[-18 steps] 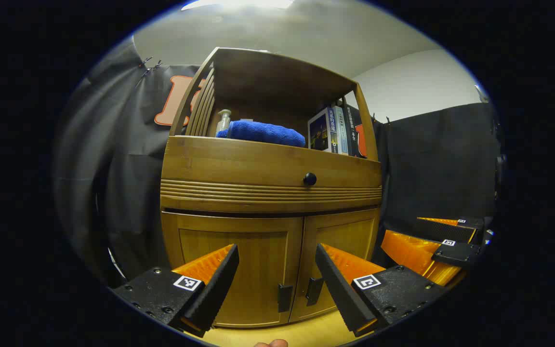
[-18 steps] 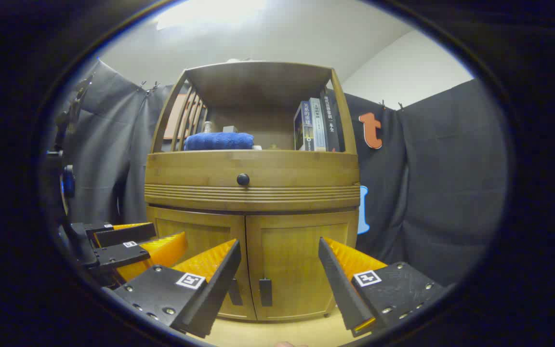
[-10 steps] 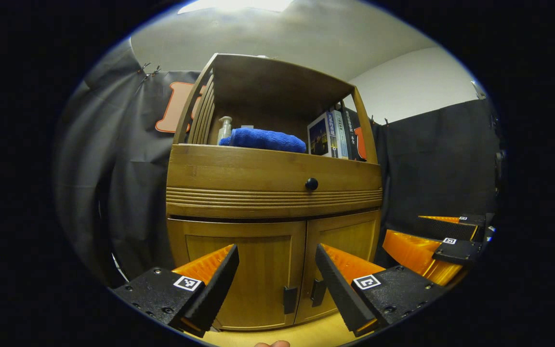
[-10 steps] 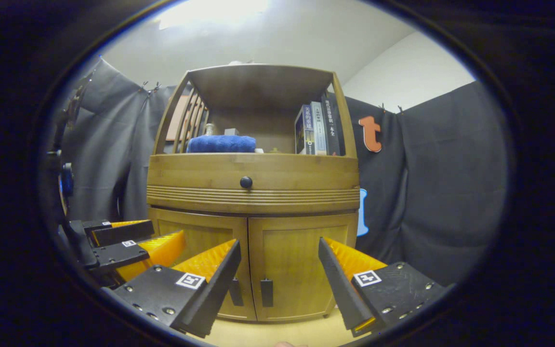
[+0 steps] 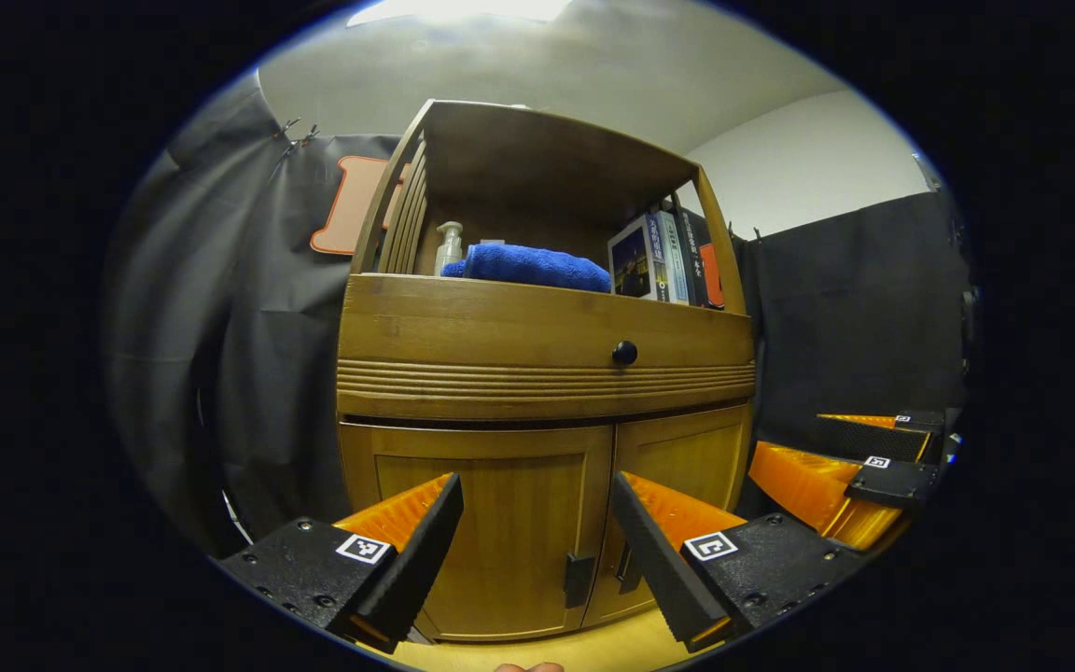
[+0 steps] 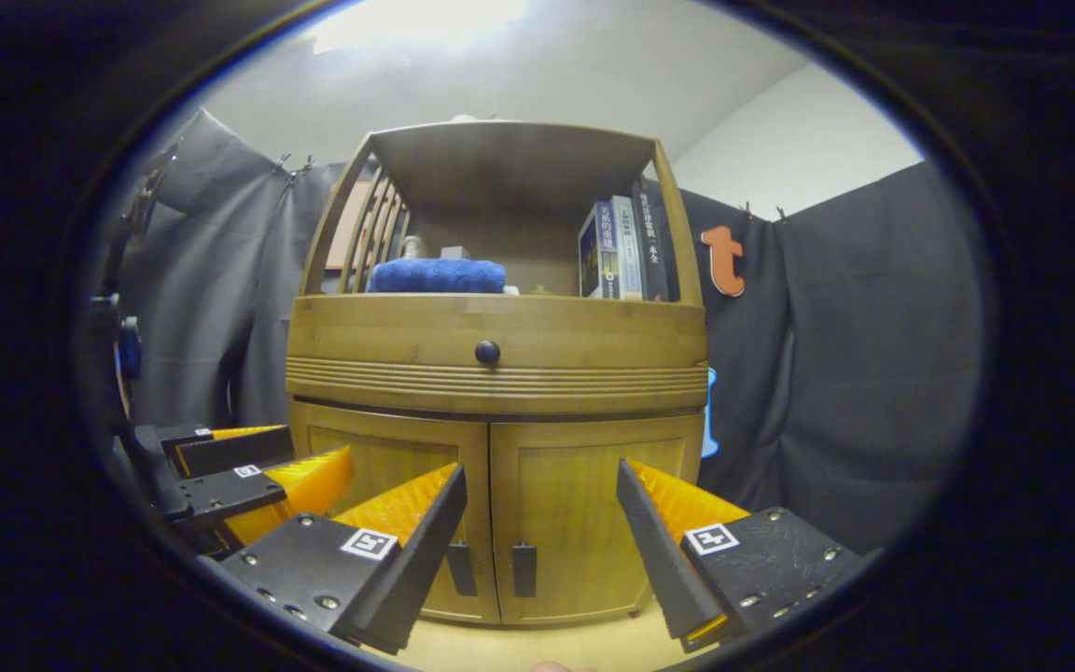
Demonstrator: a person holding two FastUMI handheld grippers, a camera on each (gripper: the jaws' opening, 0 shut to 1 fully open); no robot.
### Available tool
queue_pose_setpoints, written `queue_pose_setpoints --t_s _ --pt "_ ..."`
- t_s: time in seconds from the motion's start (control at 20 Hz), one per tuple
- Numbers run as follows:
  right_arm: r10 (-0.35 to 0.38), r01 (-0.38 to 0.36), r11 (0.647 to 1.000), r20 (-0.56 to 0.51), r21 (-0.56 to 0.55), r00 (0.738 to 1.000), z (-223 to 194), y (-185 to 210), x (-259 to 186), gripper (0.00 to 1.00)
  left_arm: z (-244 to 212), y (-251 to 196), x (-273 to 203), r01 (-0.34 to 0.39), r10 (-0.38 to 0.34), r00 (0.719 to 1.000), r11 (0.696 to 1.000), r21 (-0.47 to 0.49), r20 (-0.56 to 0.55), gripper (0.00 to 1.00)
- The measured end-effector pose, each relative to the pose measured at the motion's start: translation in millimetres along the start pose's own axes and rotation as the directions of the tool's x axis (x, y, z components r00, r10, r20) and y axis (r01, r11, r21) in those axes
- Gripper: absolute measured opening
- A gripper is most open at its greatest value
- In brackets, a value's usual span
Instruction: Open the right door of the double-door shoe cabinet with the right hand, and open the left door with the left hand.
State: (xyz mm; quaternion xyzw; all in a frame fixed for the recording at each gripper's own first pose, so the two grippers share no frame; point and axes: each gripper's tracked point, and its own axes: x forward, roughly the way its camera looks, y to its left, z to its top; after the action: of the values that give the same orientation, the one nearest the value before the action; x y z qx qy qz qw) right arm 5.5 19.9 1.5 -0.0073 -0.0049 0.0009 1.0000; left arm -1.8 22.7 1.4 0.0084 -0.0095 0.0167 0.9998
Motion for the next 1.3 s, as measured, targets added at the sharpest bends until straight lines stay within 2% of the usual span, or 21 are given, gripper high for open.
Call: queue_pose_setpoints --t_s 0.35,0.65,0.7,1.0,1.3 --pt "0.008 -0.008 1.0 -0.007 -0.002 1.0 -2.4 3.2 10.5 0.96 -1.0 7.8 5.6 -0.021 0.021 1.0 1.0 0.018 -0.003 0.99" --pt "0.031 -0.03 1.0 -0.056 0.008 0.998 -23.2 9.3 22.4 0.96 -1.9 20.7 5.6 -0.054 0.054 0.999 0.998 0.028 -0.006 0.99" --pt "0.032 -0.031 0.999 -0.069 0.006 0.997 -28.9 9.5 24.1 0.94 -3.2 23.1 5.2 -0.057 0.058 0.998 0.998 0.026 -0.009 0.98" --pt "0.026 -0.025 1.0 -0.156 0.006 0.987 -69.2 7.0 37.4 0.96 -14.3 44.8 0.2 -0.112 0.113 0.993 0.993 0.026 -0.039 0.99" --pt "0.033 -0.024 0.999 -0.258 0.037 0.966 -112.8 10.1 57.1 0.99 -25.0 61.9 -5.9 -0.155 0.157 0.986 0.987 0.042 -0.062 0.98"
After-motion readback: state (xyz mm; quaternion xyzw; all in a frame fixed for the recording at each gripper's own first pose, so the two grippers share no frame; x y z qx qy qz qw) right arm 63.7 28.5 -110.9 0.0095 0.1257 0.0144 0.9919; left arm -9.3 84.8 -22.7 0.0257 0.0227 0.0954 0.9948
